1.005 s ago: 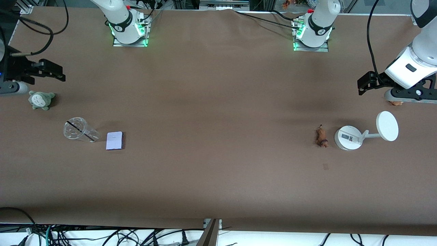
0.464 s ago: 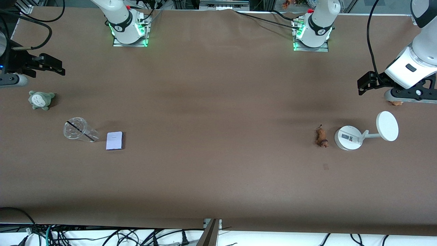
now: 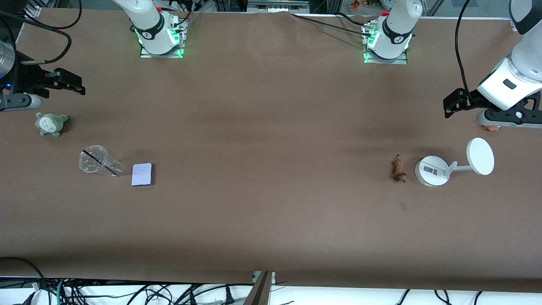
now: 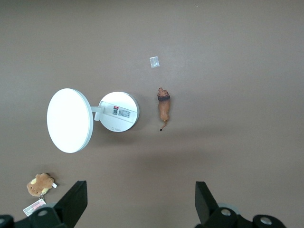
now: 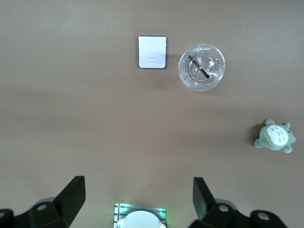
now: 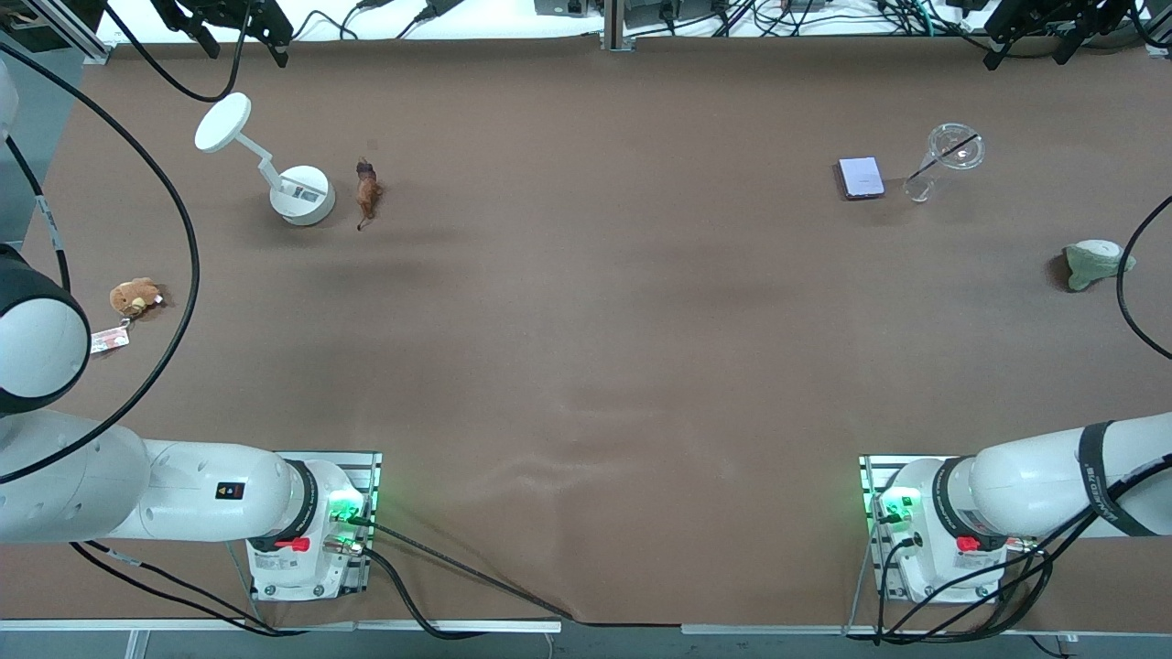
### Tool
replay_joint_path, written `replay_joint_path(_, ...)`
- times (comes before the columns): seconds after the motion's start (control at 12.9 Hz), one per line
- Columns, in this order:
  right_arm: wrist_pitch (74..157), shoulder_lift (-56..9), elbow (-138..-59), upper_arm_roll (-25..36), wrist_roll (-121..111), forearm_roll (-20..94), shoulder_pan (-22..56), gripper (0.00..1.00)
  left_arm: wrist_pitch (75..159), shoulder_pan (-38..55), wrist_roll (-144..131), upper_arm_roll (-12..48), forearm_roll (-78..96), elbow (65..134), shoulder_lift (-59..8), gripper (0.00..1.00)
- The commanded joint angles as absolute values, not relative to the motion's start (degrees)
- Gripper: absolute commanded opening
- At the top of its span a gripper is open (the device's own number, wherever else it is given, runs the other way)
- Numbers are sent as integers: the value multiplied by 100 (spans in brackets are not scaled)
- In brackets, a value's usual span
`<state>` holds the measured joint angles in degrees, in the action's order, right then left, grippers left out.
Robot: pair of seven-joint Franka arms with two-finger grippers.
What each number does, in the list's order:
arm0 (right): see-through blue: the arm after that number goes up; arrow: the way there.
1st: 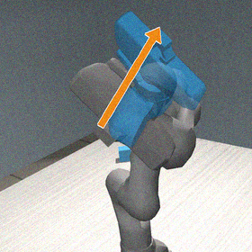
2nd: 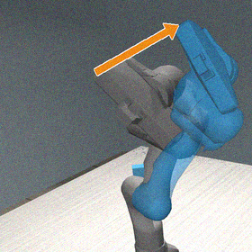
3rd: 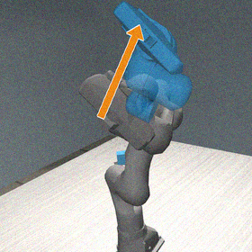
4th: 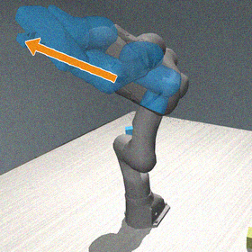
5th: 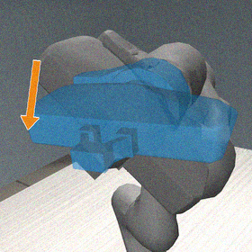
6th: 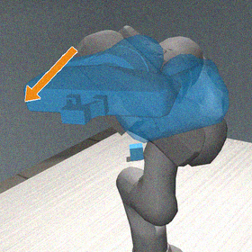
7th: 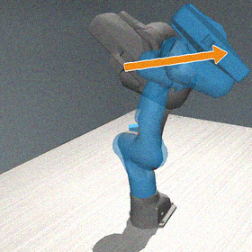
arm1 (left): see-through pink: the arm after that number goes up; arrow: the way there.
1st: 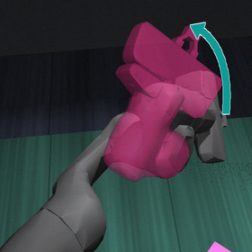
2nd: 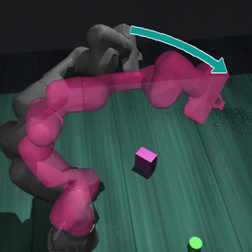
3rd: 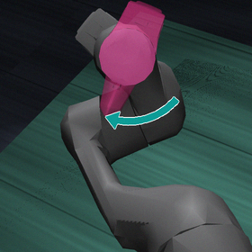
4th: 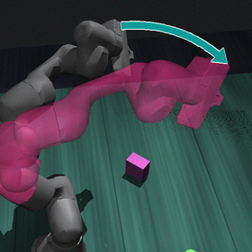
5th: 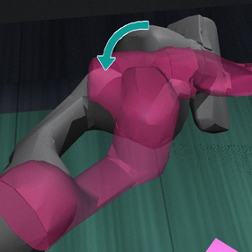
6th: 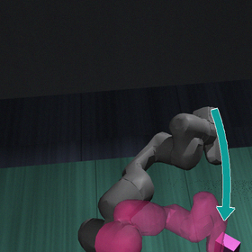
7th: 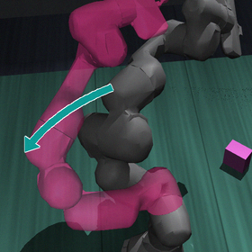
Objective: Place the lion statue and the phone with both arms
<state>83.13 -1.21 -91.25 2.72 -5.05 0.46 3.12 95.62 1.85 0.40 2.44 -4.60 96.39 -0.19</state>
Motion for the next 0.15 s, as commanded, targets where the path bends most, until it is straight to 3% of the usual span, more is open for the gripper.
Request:
replay_joint_path(0.0,8279,-228,-8886,237,-536,-35,299,100,9475,193,105,237,-282,9589,26,100)
replay_joint_path(0.08,8253,-255,-8851,237,-536,-44,299,100,9475,185,105,237,-255,9589,26,100)
